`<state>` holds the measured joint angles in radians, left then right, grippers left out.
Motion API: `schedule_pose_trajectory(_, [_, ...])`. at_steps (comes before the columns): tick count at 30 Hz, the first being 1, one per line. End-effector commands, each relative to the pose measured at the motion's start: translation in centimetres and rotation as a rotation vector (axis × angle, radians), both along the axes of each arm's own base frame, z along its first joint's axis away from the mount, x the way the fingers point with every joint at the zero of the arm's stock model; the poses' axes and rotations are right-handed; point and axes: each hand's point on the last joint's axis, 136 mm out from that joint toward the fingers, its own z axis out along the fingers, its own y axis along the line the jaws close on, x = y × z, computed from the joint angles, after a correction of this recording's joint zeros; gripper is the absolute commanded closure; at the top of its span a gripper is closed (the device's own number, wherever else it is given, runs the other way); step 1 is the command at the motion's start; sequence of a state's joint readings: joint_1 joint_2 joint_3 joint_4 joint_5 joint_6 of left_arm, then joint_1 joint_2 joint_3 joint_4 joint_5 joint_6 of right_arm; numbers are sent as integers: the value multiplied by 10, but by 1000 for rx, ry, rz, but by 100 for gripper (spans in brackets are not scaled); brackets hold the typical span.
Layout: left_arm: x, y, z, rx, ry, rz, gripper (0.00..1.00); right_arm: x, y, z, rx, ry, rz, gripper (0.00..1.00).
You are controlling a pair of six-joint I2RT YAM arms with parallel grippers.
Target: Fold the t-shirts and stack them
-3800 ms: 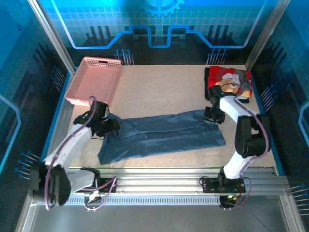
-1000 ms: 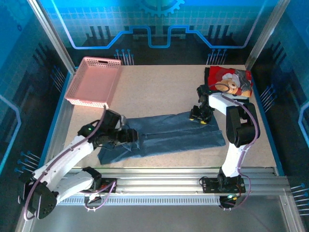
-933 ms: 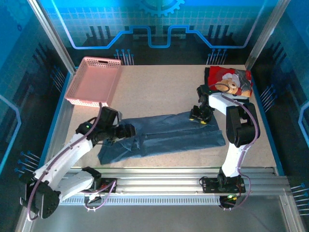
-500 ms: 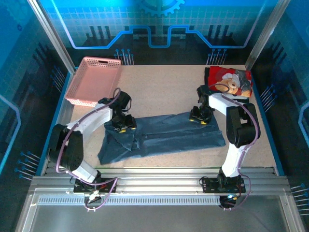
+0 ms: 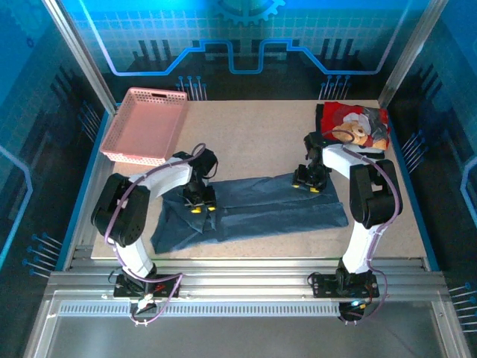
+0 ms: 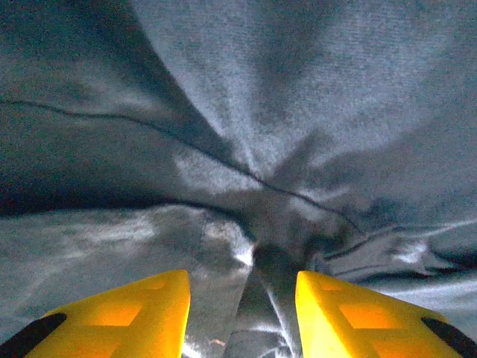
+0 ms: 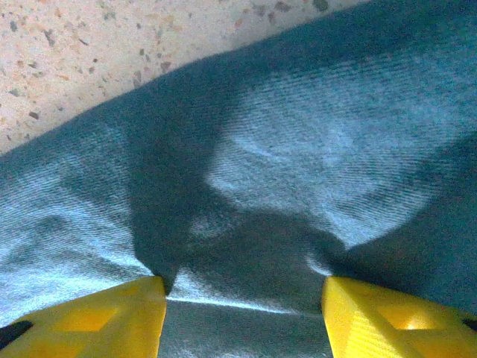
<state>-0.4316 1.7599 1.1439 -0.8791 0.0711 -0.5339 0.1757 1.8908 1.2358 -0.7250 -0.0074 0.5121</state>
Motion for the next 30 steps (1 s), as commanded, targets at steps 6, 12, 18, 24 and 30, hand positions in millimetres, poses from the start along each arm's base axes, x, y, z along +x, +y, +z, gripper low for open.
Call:
schedule_pose_trajectory(6, [8,3,-7,52,8,14,67,-16,3,-6,6,48,26,40])
schedule_pose_trajectory(12, [3,10,-8,78,12,11,88,-15,3,-7,7,47,29,40])
schedule_pose_trajectory(18, [-9,23,11,104,-23,43,98,-16,3,-8,3,51,35,41])
schedule_pose_trajectory(24, [-54,49,25,122,-50,170,99,-16,1,-9,3,52,40,41])
schedule_pose_trajectory(30, [-112,84,20,165,-48,380,99,-12,3,-10,14,52,48,41])
